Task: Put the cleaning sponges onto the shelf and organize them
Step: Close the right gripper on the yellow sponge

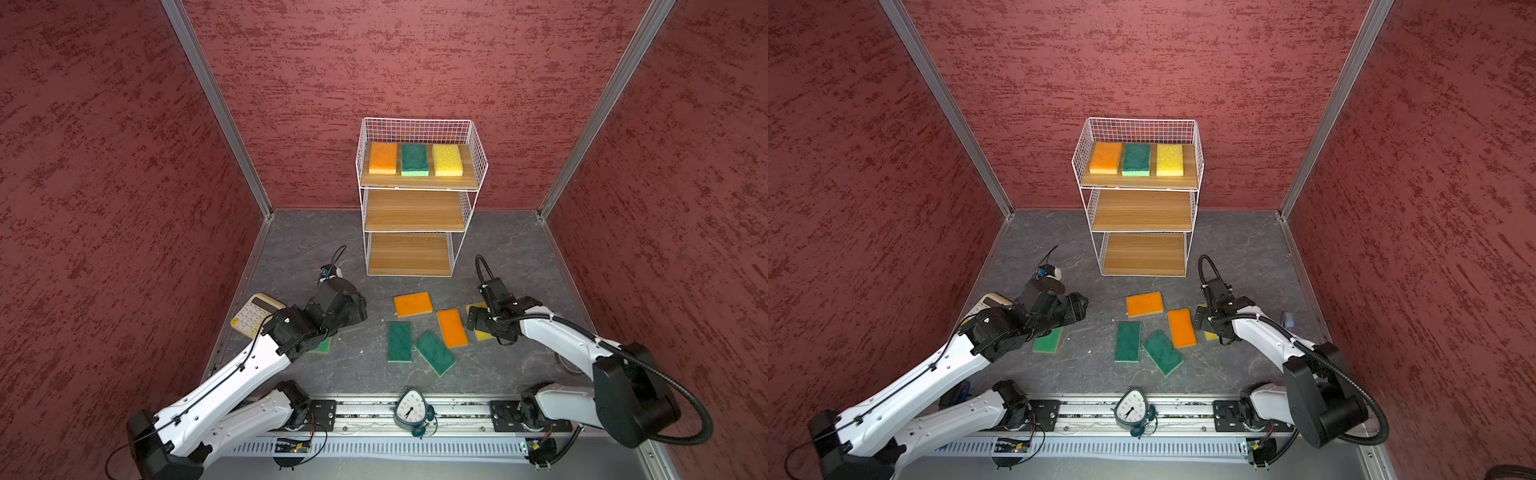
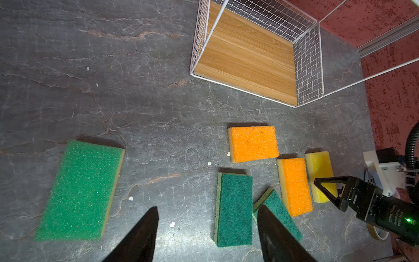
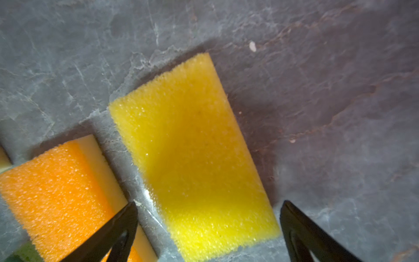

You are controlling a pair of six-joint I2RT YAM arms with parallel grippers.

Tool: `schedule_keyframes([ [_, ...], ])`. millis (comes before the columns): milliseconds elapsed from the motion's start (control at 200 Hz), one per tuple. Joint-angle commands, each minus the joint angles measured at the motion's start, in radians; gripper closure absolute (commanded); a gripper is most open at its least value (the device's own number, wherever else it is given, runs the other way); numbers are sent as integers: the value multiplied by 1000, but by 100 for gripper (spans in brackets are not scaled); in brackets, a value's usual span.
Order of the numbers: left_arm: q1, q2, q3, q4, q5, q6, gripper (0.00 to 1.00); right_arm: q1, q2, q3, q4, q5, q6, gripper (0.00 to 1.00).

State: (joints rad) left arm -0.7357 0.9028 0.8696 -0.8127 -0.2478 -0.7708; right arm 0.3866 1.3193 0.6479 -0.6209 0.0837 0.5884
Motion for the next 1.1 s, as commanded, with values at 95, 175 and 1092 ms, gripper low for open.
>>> schedule_keyframes([
  [95, -30, -21, -18, -2, -24, -34, 30, 20, 30, 4, 20, -3, -18, 1],
  [175, -37, -24, -18, -8, -33, -45, 30, 22, 29, 6, 24, -1, -22, 1],
  [1092, -40, -22, -17, -16, -48, -37, 30, 137, 116, 58, 11, 140, 97, 6],
])
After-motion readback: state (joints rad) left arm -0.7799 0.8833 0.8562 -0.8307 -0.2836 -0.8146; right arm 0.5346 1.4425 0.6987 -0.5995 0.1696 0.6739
